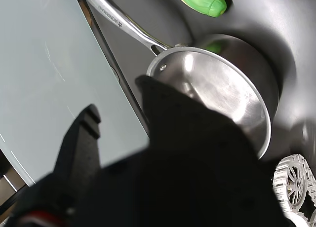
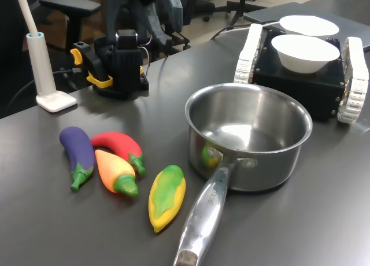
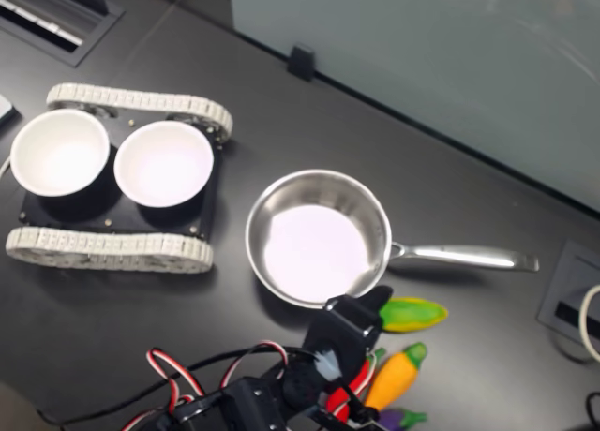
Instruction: Pick up the carrot and place them in the pan
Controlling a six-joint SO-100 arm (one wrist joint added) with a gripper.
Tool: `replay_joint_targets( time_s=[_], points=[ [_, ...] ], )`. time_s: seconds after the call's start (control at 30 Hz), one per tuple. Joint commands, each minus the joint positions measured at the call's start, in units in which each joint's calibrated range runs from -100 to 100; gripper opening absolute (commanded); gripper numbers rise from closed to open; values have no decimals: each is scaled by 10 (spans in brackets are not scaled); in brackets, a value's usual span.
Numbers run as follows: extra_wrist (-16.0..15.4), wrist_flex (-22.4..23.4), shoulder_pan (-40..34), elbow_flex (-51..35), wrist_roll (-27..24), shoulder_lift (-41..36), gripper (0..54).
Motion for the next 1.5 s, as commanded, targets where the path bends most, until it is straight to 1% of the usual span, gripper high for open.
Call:
replay_joint_targets(
  time_s=[0.0, 0.33, 0.5, 0.73, 0.8, 0.87, 0.93, 1.0, 1.17, 1.47],
  points=[
    [-17, 7, 25, -33, 22, 2, 204],
    [-18, 7, 31, 3, 63, 13, 237],
    [-18, 7, 38, 25, 97, 18, 258],
    [-18, 6, 58, 37, 137, 29, 270],
    [-14, 6, 66, 39, 145, 32, 298],
    [-12, 6, 72, 44, 159, 34, 312],
    [-4, 6, 72, 53, 175, 35, 317],
    [-3, 6, 77, 62, 191, 38, 322],
    [16, 4, 79, 82, 217, 48, 328],
    [16, 2, 129, 110, 274, 60, 335]
  ],
)
